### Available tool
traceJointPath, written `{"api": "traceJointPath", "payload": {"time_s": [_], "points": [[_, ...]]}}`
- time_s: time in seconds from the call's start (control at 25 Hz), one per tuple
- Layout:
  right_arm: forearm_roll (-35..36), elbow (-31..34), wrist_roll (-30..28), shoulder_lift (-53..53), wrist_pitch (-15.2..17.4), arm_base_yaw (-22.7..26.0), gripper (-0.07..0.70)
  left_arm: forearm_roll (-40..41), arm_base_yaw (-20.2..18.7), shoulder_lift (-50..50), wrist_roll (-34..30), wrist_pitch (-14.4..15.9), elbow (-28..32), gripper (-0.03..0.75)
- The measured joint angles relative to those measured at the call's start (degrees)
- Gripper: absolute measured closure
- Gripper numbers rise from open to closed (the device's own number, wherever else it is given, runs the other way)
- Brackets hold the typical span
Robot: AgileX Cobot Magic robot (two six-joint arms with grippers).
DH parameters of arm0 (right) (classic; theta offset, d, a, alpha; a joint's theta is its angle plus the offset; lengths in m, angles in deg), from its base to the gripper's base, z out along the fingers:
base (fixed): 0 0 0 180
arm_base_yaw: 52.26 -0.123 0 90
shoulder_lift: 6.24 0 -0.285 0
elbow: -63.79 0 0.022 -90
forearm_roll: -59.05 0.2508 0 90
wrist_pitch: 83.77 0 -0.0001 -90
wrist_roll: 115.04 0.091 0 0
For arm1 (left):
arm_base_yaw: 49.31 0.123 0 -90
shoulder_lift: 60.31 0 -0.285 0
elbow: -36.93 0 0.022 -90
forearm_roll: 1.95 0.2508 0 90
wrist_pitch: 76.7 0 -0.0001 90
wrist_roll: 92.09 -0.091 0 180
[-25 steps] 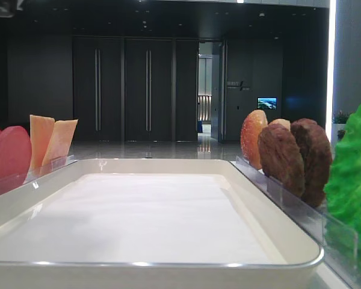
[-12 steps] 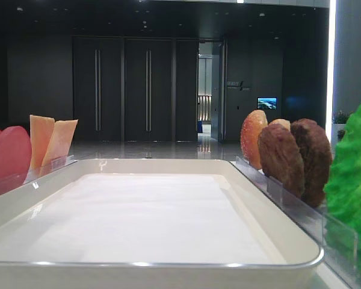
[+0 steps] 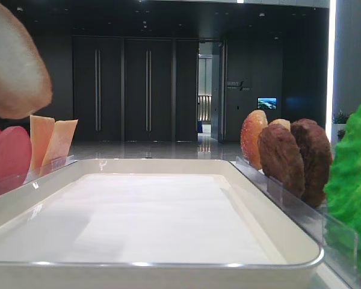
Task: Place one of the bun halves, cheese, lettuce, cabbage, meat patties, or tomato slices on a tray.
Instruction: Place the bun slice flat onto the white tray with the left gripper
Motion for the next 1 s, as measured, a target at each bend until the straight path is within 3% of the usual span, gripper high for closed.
{"api": "traceJointPath", "payload": {"time_s": [0.64,1.0], "points": [[0.0,0.0,0.0,0.0,0.0,0.0,0.146,-27.7,1.5,15.4,-28.0,-13.8,0.0,0.577],[0.0,0.0,0.0,0.0,0.0,0.0,0.146,-39.3,1.5,24.5,-38.8,-17.0,0.0,0.577]]}}
